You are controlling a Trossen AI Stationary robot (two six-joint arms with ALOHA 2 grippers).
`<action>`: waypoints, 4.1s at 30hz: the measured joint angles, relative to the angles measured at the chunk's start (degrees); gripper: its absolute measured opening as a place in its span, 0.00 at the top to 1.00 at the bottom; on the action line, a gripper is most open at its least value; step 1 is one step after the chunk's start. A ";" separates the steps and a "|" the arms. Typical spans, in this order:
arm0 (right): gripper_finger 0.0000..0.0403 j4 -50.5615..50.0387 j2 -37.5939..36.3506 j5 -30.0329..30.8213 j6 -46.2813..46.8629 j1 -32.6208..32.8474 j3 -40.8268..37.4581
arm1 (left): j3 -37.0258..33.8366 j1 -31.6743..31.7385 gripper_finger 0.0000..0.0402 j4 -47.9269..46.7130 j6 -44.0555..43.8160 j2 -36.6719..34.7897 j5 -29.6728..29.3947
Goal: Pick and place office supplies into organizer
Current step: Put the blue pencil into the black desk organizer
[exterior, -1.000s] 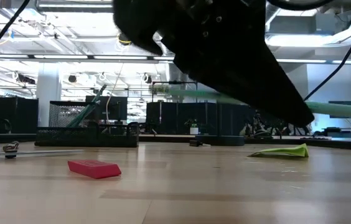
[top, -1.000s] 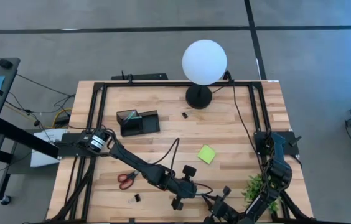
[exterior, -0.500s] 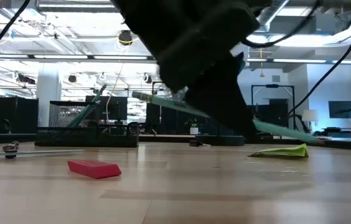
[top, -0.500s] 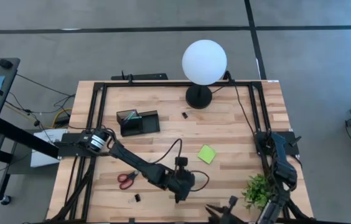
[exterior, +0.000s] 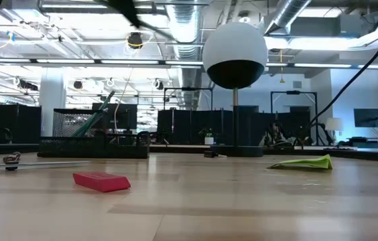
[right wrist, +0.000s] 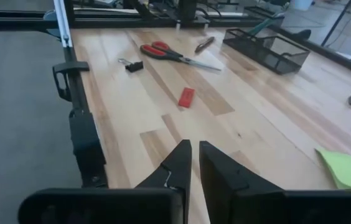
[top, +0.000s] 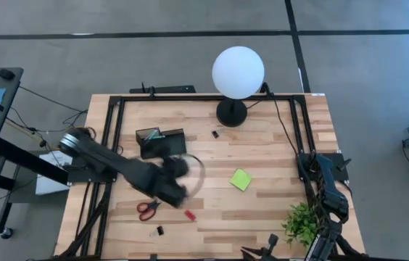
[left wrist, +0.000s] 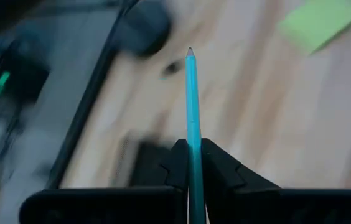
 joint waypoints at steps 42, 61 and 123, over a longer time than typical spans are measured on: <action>0.95 1.23 0.02 -2.32 -4.83 -3.55 -0.11 | -67.10 2.15 0.98 62.05 0.92 -55.70 -33.93; 0.96 -2.14 0.07 4.72 -10.10 -8.95 -0.13 | -81.59 25.71 0.98 133.75 43.24 -42.35 -3.54; 0.96 -6.53 0.07 5.16 -7.06 -9.51 -0.13 | -85.83 38.49 0.89 140.81 32.34 -15.17 -7.12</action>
